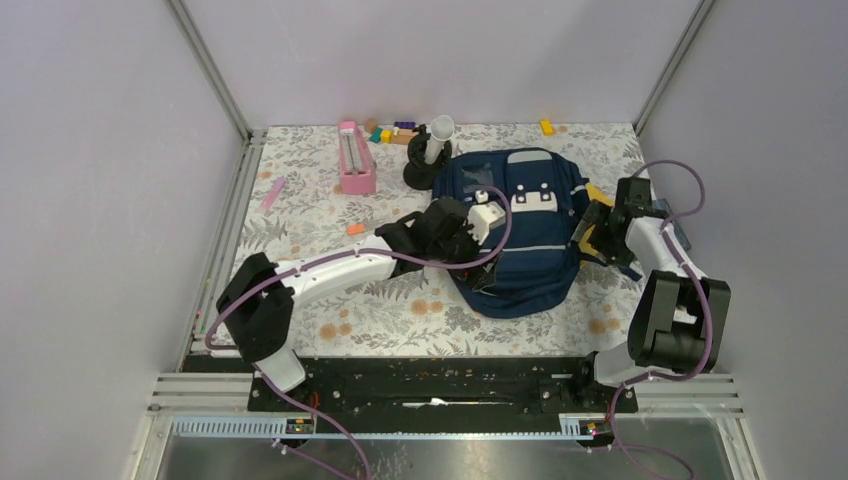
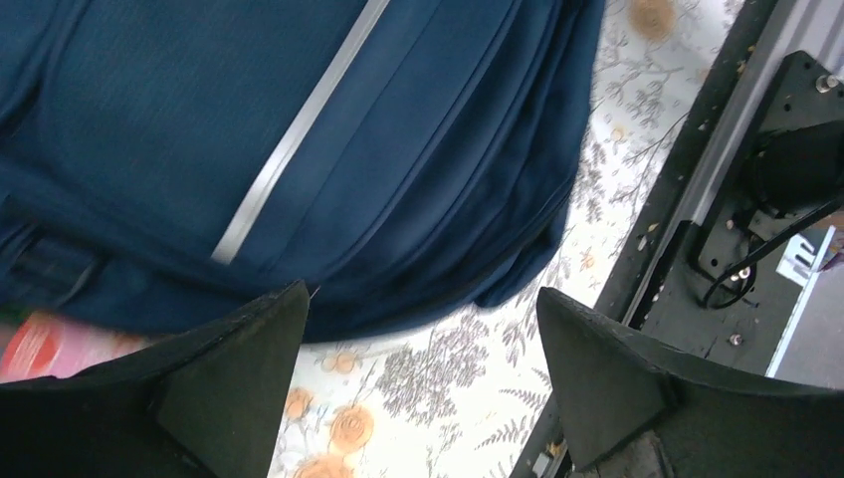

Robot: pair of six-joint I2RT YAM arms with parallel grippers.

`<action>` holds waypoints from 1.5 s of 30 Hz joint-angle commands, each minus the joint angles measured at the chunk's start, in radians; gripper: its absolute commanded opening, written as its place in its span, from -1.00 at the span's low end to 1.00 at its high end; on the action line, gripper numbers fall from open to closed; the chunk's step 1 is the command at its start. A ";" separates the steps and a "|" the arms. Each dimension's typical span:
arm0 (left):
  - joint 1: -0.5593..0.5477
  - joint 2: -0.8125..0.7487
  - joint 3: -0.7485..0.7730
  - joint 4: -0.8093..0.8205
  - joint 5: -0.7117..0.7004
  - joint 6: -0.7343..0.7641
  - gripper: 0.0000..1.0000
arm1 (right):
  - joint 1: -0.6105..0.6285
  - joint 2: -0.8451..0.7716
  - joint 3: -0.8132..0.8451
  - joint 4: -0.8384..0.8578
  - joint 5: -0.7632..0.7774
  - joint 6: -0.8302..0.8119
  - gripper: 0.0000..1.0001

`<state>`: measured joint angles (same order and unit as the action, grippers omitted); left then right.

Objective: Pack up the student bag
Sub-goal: Adjust the student bag at the center of the board.

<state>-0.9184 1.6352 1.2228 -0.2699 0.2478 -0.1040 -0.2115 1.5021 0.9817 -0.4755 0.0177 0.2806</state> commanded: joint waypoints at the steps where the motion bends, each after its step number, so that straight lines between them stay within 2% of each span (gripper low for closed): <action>1: -0.049 0.039 0.069 0.147 0.030 0.012 0.77 | 0.045 -0.063 -0.041 -0.041 -0.135 0.019 0.87; 8: -0.107 0.142 0.050 0.223 0.037 0.065 0.83 | 0.112 -0.082 -0.082 -0.041 -0.155 0.044 0.87; 16: -0.151 0.212 0.007 0.212 -0.026 0.158 0.87 | 0.109 -0.142 0.017 -0.153 0.096 -0.020 0.99; 20: -0.183 0.247 0.013 0.169 -0.162 0.186 0.82 | 0.103 -0.146 0.054 -0.178 0.306 -0.065 1.00; 22: -0.189 0.258 0.008 0.159 -0.198 0.173 0.63 | 0.100 -0.141 0.063 -0.177 0.394 -0.083 1.00; 25: -0.189 0.253 -0.030 0.191 -0.225 0.129 0.15 | 0.100 -0.111 0.069 -0.156 0.489 -0.125 0.98; 26: -0.189 0.250 -0.041 0.200 -0.238 0.113 -0.07 | 0.100 -0.096 0.070 -0.146 0.499 -0.155 0.96; 28: -0.189 0.243 -0.066 0.214 -0.280 0.078 -0.38 | 0.101 -0.048 0.076 -0.127 0.501 -0.211 0.88; 32: -0.185 0.196 -0.134 0.260 -0.398 0.010 -0.86 | 0.103 0.020 0.061 -0.049 0.536 -0.304 0.83; 35: -0.169 0.158 -0.177 0.290 -0.473 -0.054 -1.00 | 0.103 0.018 0.026 0.028 0.502 -0.363 0.83; 38: -0.125 0.133 -0.212 0.313 -0.478 -0.123 -1.00 | 0.104 0.012 -0.024 0.110 0.496 -0.445 0.82; 41: -0.084 0.093 -0.253 0.373 -0.405 -0.130 -1.00 | 0.105 0.043 -0.041 0.162 0.514 -0.525 0.82; 45: -0.081 0.046 -0.287 0.436 -0.315 -0.104 -0.98 | 0.110 0.118 -0.042 0.203 0.541 -0.641 0.80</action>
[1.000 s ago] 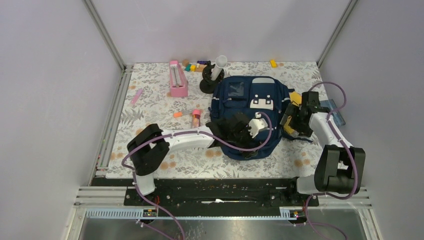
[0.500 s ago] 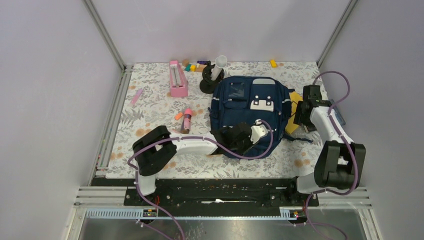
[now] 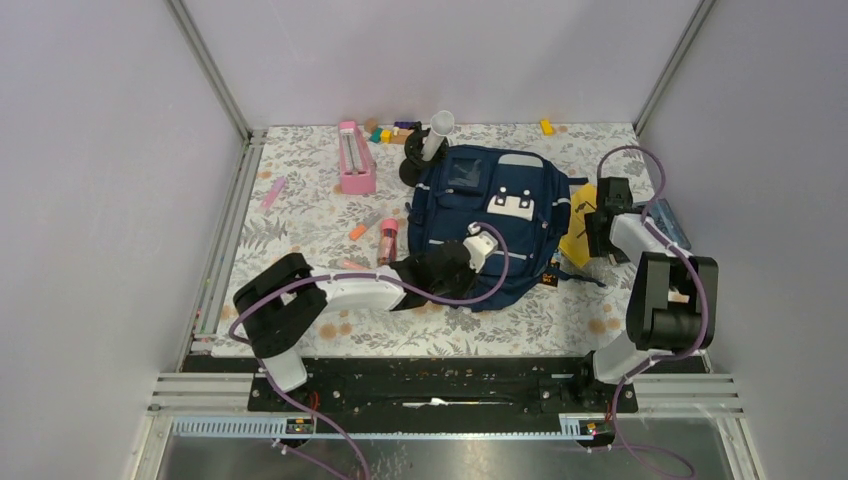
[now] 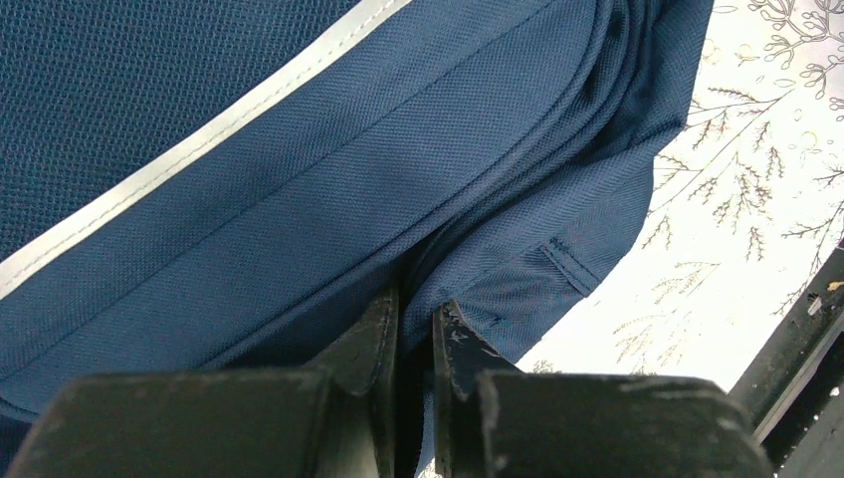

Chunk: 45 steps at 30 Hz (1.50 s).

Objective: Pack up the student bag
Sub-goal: Adjust the student bag at the center of the board, then pick up the book from the center of the board.

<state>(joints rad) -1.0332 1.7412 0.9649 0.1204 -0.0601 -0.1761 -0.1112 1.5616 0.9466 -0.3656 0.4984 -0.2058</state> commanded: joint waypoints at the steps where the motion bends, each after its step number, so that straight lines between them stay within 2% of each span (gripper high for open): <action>1: 0.033 -0.069 -0.029 0.046 0.001 -0.034 -0.97 | 0.010 0.069 -0.016 0.118 0.071 -0.174 0.80; 7: 0.033 -0.130 -0.063 0.075 0.025 -0.044 -0.90 | 0.010 0.099 -0.084 0.248 0.058 -0.282 0.80; 10: 0.034 -0.153 -0.074 0.083 0.009 -0.034 -0.87 | 0.012 0.123 -0.114 0.309 0.100 -0.313 0.77; 14: 0.033 -0.155 -0.068 0.081 0.020 -0.036 -0.84 | 0.026 0.153 -0.177 0.482 0.194 -0.397 0.76; 22: 0.033 -0.164 -0.067 0.104 0.052 -0.054 -0.83 | 0.054 0.207 -0.249 0.706 0.274 -0.497 0.71; 26: 0.034 -0.166 -0.063 0.106 0.054 -0.053 -0.83 | 0.064 0.247 -0.279 0.827 0.329 -0.561 0.60; 30: 0.035 -0.165 -0.060 0.103 0.053 -0.051 -0.83 | 0.068 0.292 -0.281 0.857 0.348 -0.564 0.32; 35: 0.036 -0.163 -0.057 0.097 0.049 -0.045 -0.83 | 0.076 0.368 -0.275 0.993 0.420 -0.622 0.05; 40: 0.035 -0.170 -0.058 0.100 0.055 -0.042 -0.82 | 0.079 0.325 -0.297 1.069 0.431 -0.638 -0.31; 41: 0.035 -0.173 -0.058 0.103 0.073 -0.041 -0.81 | 0.079 0.310 -0.305 1.070 0.421 -0.639 -0.42; 43: 0.034 -0.176 -0.056 0.104 0.082 -0.038 -0.80 | 0.079 0.287 -0.310 1.088 0.437 -0.647 -0.99; 45: 0.035 -0.177 -0.048 0.100 0.085 -0.034 -0.80 | 0.079 0.272 -0.317 1.150 0.466 -0.673 -1.00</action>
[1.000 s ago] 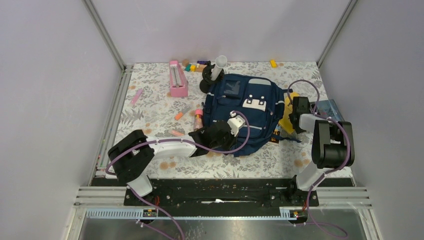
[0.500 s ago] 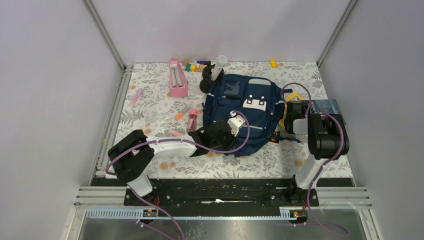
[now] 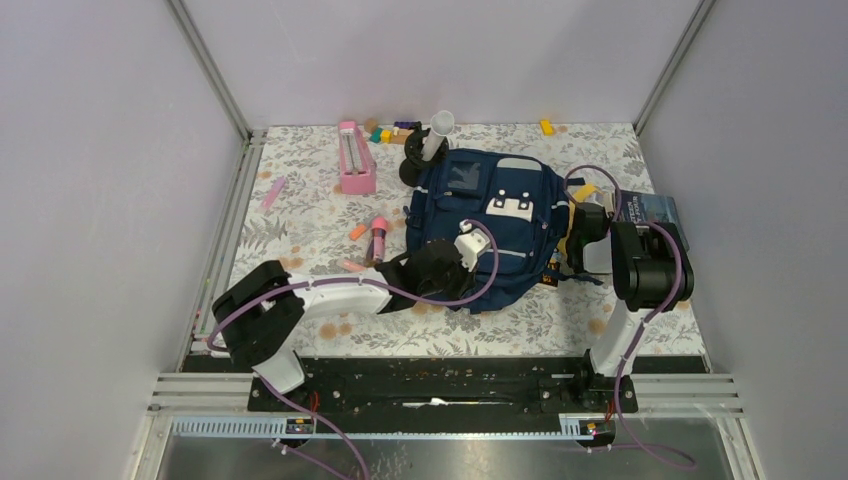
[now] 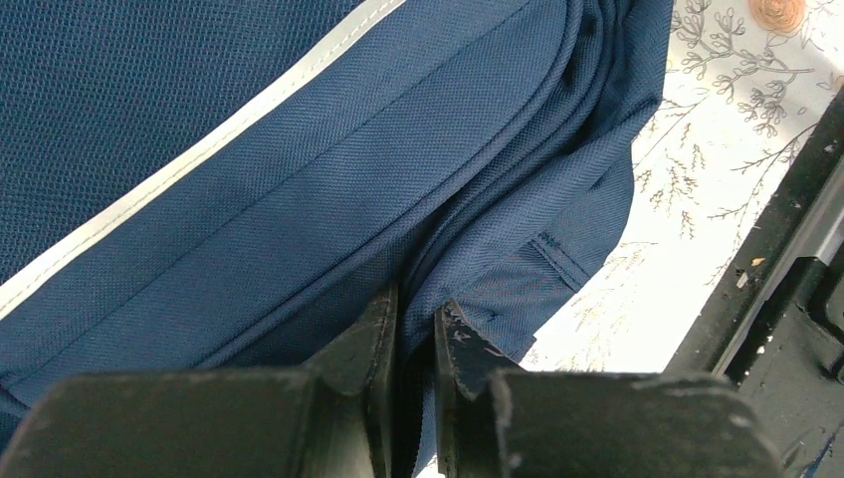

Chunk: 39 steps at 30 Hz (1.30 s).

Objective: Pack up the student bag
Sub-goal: Pick up the book from the center of the board.

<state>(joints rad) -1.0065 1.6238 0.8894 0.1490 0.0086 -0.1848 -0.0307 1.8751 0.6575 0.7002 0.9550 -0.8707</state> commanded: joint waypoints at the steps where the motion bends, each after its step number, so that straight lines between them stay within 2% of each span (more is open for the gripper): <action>1: 0.008 -0.062 0.030 0.068 0.020 -0.025 -0.77 | -0.002 -0.050 -0.030 0.094 0.019 -0.016 -1.00; 4: 0.008 -0.073 0.034 0.061 0.030 -0.027 -0.66 | 0.003 -0.122 -0.039 0.095 0.042 0.002 -1.00; 6: 0.008 -0.082 0.035 0.055 0.038 -0.029 -0.43 | 0.003 -0.196 -0.047 0.059 0.049 0.038 -1.00; 7: 0.008 -0.089 0.036 0.053 0.039 -0.031 -0.25 | 0.003 -0.243 -0.049 0.020 0.045 0.063 -1.00; 9: 0.008 -0.108 0.037 0.046 0.030 -0.039 0.02 | 0.004 -0.341 -0.022 -0.113 0.041 0.138 -1.00; 10: 0.008 -0.119 0.040 0.039 0.020 -0.046 0.44 | 0.005 -0.385 0.010 -0.210 0.044 0.183 -1.00; 12: 0.008 -0.148 0.048 0.014 -0.005 -0.056 0.62 | 0.005 -0.492 0.089 -0.435 0.038 0.316 -1.00; 13: 0.008 -0.167 0.050 0.005 -0.005 -0.057 0.91 | 0.007 -0.543 0.127 -0.563 0.007 0.380 -1.00; 14: 0.008 -0.186 0.052 -0.001 -0.025 -0.058 0.97 | 0.007 -0.598 0.160 -0.698 -0.018 0.436 -1.00; 17: 0.008 -0.250 0.058 -0.031 -0.036 -0.059 0.98 | 0.008 -0.733 0.221 -0.881 -0.091 0.540 -1.00; 21: 0.008 -0.337 0.078 -0.102 -0.015 -0.045 0.98 | 0.014 -0.833 0.347 -1.157 -0.235 0.660 -1.00; 26: 0.012 -0.456 0.116 -0.248 0.050 -0.004 0.98 | 0.025 -0.918 0.538 -1.424 -0.573 0.757 -1.00; 31: 0.053 -0.517 0.169 -0.379 0.234 0.042 0.98 | 0.072 -0.937 0.616 -1.557 -0.980 0.807 -1.00; 35: 0.128 -0.499 0.241 -0.499 0.336 0.085 0.98 | 0.130 -0.960 0.633 -1.574 -1.173 0.834 -1.00; 39: 0.176 -0.520 0.265 -0.507 0.412 0.136 0.98 | 0.163 -0.961 0.695 -1.618 -1.430 0.862 -1.00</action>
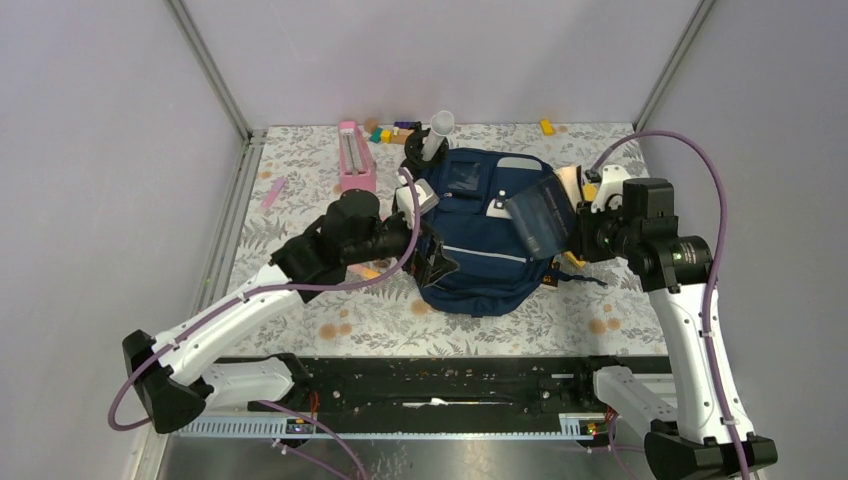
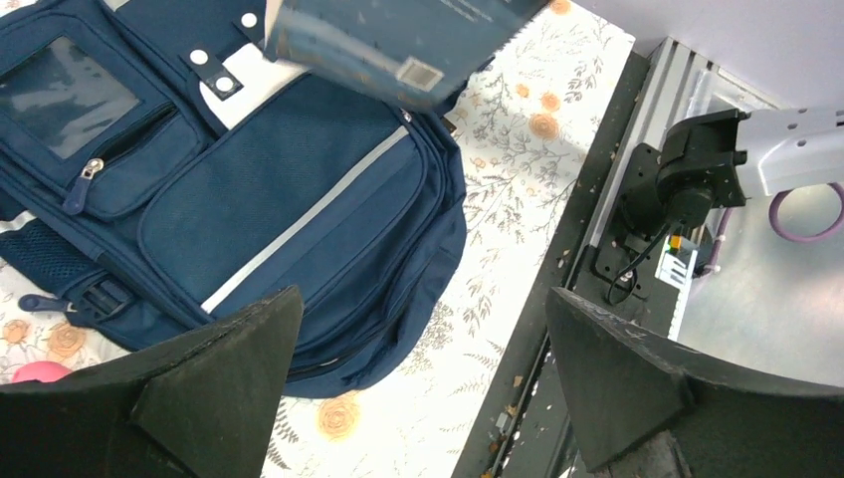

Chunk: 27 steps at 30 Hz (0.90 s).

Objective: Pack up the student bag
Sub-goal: Pick up the book from the center of the board.

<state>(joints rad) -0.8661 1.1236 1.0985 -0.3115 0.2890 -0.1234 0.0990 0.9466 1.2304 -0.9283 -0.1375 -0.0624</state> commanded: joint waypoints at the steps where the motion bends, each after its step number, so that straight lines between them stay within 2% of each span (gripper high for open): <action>1: 0.041 -0.026 0.063 -0.046 0.132 0.093 0.98 | 0.051 -0.025 0.138 -0.007 -0.376 0.054 -1.00; 4: 0.068 -0.023 0.087 -0.037 0.172 0.116 0.98 | 0.109 -0.015 0.155 -0.031 -0.471 0.049 -1.00; 10: 0.095 0.035 0.142 -0.032 0.348 0.150 0.98 | 0.210 0.014 0.193 -0.063 -0.673 0.033 -1.00; 16: 0.106 0.038 0.173 -0.097 0.331 0.223 0.97 | 0.369 0.075 0.240 -0.130 -0.685 -0.028 -1.00; 21: 0.123 0.023 0.157 -0.144 0.464 0.252 0.97 | 0.458 0.125 0.297 -0.189 -0.744 -0.083 -1.00; 25: 0.126 0.010 0.131 -0.148 0.558 0.243 0.98 | 0.549 0.173 0.348 -0.271 -0.700 -0.129 -1.00; 27: 0.127 0.011 0.129 -0.181 0.542 0.264 0.98 | 0.587 0.189 0.361 -0.289 -0.706 -0.145 -1.00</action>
<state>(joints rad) -0.7444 1.1648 1.2282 -0.4793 0.7433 0.0978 0.6209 1.1236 1.5146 -1.1946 -0.7696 -0.1452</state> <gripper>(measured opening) 0.988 0.261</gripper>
